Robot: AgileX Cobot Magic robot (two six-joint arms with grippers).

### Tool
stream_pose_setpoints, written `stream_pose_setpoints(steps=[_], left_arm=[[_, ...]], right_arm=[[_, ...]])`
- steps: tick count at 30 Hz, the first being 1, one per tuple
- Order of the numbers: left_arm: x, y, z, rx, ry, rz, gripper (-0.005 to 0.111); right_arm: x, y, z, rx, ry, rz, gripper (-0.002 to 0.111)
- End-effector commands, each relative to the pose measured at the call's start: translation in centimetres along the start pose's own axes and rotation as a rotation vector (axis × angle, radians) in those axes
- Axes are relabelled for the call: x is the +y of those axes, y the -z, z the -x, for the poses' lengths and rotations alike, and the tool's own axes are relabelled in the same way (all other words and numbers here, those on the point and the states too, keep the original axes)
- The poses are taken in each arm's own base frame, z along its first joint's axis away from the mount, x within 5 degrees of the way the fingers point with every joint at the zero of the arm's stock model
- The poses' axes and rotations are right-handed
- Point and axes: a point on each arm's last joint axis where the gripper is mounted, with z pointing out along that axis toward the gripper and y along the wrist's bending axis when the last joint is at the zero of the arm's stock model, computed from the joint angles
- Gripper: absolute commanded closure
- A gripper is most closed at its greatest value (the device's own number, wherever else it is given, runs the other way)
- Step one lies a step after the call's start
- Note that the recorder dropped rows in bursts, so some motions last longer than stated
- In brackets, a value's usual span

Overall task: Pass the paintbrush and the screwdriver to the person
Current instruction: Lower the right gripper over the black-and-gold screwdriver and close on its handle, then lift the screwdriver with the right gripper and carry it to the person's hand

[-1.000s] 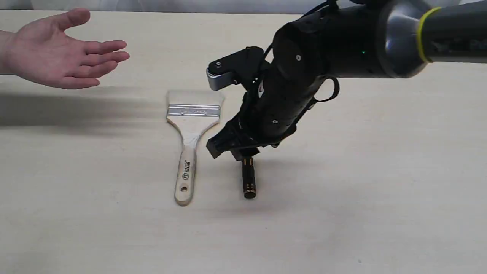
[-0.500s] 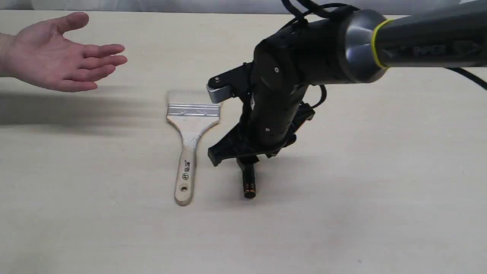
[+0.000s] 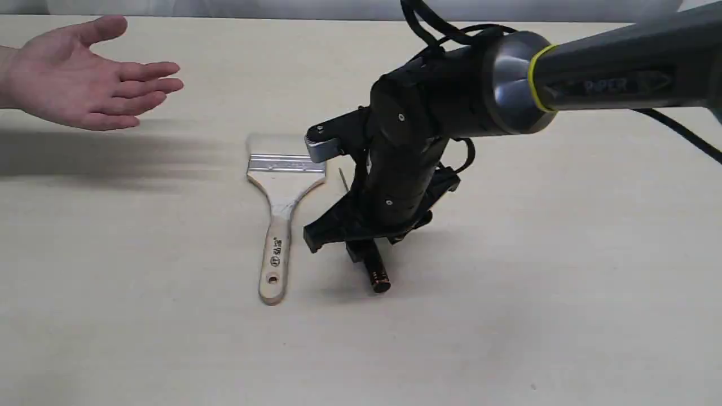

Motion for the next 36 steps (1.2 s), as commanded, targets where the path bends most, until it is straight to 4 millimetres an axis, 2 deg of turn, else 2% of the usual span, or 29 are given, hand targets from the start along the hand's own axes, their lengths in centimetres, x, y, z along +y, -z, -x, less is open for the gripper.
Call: stream_pose_setpoints(steps=[1,3,11,15,17,24,31,36], left_arm=[[0.0,0.0,0.0,-0.011,0.006,-0.007,0.107],[0.0,0.0,0.0,-0.011,0.006,-0.007,0.107],[0.0,0.0,0.0,-0.011,0.006,-0.007,0.107],[0.0,0.0,0.0,-0.011,0.006,-0.007,0.107],[0.0,0.0,0.0,-0.011,0.006,-0.007,0.107],[0.0,0.0,0.1,-0.013,0.004,-0.007,0.107],[0.0,0.0,0.0,-0.011,0.003,-0.007,0.107],[0.0,0.0,0.0,-0.011,0.003,-0.007,0.107]], right_arm=[[0.0,0.2,0.2,-0.019,0.003,-0.003,0.072],[0.0,-0.2,0.1,-0.01,0.003,-0.005,0.079],[-0.1,-2.9,-0.4,0.058,0.029,-0.019,0.081],[-0.2,-2.4,-0.2,0.041,0.046,-0.02,0.101],[-0.2,-1.6,-0.1,0.02,0.056,-0.024,0.104],[0.1,2.9,1.1,-0.152,0.059,0.006,0.104],[0.3,9.8,1.0,-0.313,0.057,0.051,0.104],[1.8,14.3,2.0,-0.406,0.114,0.198,0.104]])
